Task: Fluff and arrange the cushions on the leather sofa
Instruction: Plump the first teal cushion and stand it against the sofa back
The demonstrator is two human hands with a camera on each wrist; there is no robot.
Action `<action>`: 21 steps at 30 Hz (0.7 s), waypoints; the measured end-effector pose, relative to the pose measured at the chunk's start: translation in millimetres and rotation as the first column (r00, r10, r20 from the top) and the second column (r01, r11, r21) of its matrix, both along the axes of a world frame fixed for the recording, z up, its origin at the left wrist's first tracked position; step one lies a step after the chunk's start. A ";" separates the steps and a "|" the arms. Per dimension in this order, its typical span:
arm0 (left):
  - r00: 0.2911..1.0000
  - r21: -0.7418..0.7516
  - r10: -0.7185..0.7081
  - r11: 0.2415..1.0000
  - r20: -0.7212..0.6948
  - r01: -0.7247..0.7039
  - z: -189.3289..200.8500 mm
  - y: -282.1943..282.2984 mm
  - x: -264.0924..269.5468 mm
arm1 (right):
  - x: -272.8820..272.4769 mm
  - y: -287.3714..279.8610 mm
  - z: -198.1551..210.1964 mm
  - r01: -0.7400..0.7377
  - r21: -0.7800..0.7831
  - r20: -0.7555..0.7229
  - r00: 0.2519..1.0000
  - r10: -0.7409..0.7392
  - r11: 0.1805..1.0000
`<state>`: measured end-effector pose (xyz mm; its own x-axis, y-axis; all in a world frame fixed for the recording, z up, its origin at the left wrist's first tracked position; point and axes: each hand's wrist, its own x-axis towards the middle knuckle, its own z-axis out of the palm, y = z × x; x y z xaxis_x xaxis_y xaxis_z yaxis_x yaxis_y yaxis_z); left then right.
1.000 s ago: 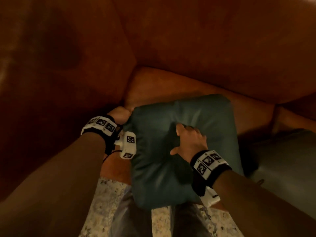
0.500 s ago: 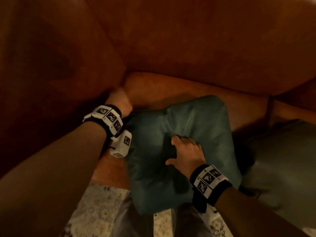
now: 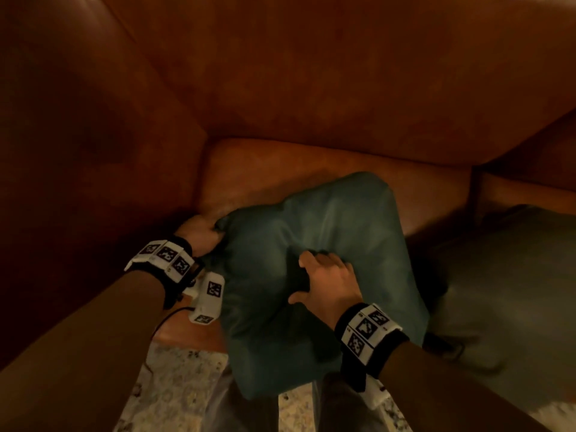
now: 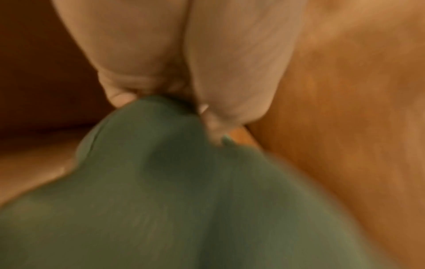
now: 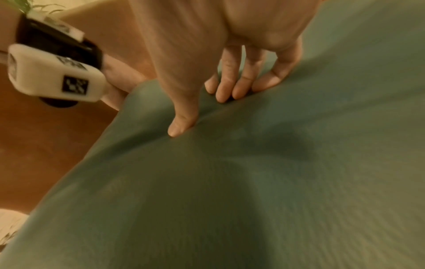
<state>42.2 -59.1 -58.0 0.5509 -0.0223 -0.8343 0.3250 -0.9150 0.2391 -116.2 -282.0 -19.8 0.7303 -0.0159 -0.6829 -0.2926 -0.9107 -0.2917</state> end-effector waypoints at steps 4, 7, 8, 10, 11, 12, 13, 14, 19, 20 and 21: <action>0.902 -0.200 0.416 0.899 0.113 -0.390 6.4 25.0 -6.8 | -11.5 -3.9 -3.7 0.059 0.034 0.058 0.996 -0.061 0.998; 0.860 -0.263 0.500 0.847 0.104 -0.461 8.7 24.5 -17.1 | -14.0 -3.0 1.7 0.047 0.038 0.053 0.997 -0.049 0.998; 0.878 -0.249 0.453 0.878 0.153 -0.410 6.6 24.2 -17.3 | -12.9 -3.7 3.5 0.038 0.052 0.048 0.998 -0.040 0.998; 0.936 -0.109 0.229 0.972 0.269 -0.207 6.6 22.0 -14.8 | -4.2 -9.6 13.3 0.057 0.137 0.043 0.997 -0.063 0.989; 0.949 -0.043 0.144 0.990 0.279 -0.138 7.6 20.8 -13.3 | 3.4 -17.6 20.3 0.121 0.194 0.077 0.987 -0.138 0.974; 0.958 0.004 0.086 0.996 0.272 -0.090 8.0 17.3 -10.7 | 14.9 -33.0 24.8 0.211 0.210 0.176 0.952 -0.250 0.954; 0.965 0.059 0.038 0.997 0.259 -0.055 8.4 19.7 -10.3 | 28.3 -50.9 24.8 0.301 0.208 0.322 0.878 -0.355 0.931; 0.969 0.097 -0.016 0.995 0.248 -0.008 6.3 19.5 -8.6 | 46.0 -76.7 24.6 0.381 0.179 0.447 0.790 -0.420 0.907; 0.988 -0.133 0.145 0.982 0.051 -0.137 3.5 31.1 3.7 | 114.0 -177.3 -20.8 0.530 0.012 -0.039 0.848 -0.529 0.848; 0.985 -0.160 0.170 0.974 0.039 -0.162 6.0 29.8 7.2 | 115.5 -180.0 -27.2 0.506 0.034 -0.088 0.861 -0.502 0.862; 0.987 -0.141 0.142 0.981 0.068 -0.132 8.9 26.7 11.8 | 114.4 -179.0 -29.8 0.514 0.067 -0.102 0.856 -0.507 0.855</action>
<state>54.0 -32.4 -49.1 0.6191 -0.0517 -0.7836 0.4210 -0.8205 0.3868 -1.7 -460.9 -49.7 0.5809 -0.3088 -0.7531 -0.7340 -0.5986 -0.3207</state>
